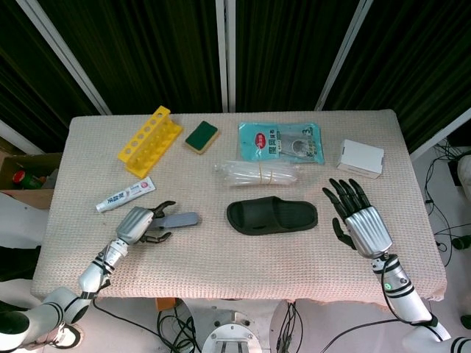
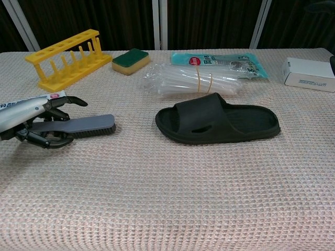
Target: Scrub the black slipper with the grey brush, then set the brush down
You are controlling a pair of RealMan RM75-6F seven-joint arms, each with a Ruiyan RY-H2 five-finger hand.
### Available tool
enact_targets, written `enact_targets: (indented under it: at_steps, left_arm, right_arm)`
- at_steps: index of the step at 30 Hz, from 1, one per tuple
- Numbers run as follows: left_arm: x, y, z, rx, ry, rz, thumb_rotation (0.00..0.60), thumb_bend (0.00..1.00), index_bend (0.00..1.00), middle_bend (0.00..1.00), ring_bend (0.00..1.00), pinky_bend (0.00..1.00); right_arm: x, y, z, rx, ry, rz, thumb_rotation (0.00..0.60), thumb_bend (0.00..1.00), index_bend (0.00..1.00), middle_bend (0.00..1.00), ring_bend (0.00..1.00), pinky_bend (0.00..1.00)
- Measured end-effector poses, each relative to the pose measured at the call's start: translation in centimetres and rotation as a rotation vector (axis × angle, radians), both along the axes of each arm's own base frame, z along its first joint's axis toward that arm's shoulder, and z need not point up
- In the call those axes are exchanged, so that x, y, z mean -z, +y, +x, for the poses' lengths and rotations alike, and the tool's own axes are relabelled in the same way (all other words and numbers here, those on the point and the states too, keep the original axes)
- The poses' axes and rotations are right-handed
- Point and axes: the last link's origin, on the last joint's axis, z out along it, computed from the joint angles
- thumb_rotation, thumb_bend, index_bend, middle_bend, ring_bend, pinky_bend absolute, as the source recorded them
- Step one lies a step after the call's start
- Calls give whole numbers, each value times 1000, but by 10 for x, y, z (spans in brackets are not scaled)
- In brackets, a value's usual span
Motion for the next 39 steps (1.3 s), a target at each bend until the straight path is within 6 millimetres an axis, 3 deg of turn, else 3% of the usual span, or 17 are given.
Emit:
enact_targets:
  at_steps: [14, 17, 20, 22, 26, 31, 36, 39]
  left_arm:
    - [-17, 0, 0, 36, 18, 77, 401, 256, 126, 220, 150, 255]
    - [-28, -3, 1, 56, 21, 120, 322, 208, 115, 198, 136, 244]
    - [-46, -10, 2, 75, 14, 193, 128, 157, 115, 193, 134, 243]
    - [-64, -19, 1, 81, 17, 258, 66, 147, 116, 193, 134, 243]
    - [-101, -44, -10, 58, 81, 384, 54, 146, 117, 194, 135, 243]
    - [-143, -96, -38, -65, 220, 464, 53, 128, 118, 194, 134, 242]
    - [-150, -141, -61, -163, 300, 427, 50, 128, 119, 193, 135, 240]
    - [-148, -148, -67, -184, 296, 413, 50, 127, 119, 193, 135, 235]
  right_arm:
    - [-4, 1, 0, -5, -9, -15, 583, 618, 0, 0, 0, 0]
    - [-7, 3, -1, -3, -14, -24, 582, 618, 0, 0, 0, 0]
    - [-10, 7, -6, 13, -18, -36, 583, 618, 0, 0, 0, 0]
    - [-12, 12, -12, 40, -17, -45, 583, 616, 0, 0, 0, 0]
    - [-16, 29, -34, 140, -4, -67, 581, 608, 0, 0, 0, 0]
    - [-23, 64, -75, 359, 4, -101, 572, 593, 0, 0, 0, 0]
    - [-30, 106, -113, 570, -1, -142, 571, 530, 0, 0, 0, 0]
    - [-30, 127, -127, 665, -13, -161, 578, 512, 0, 0, 0, 0]
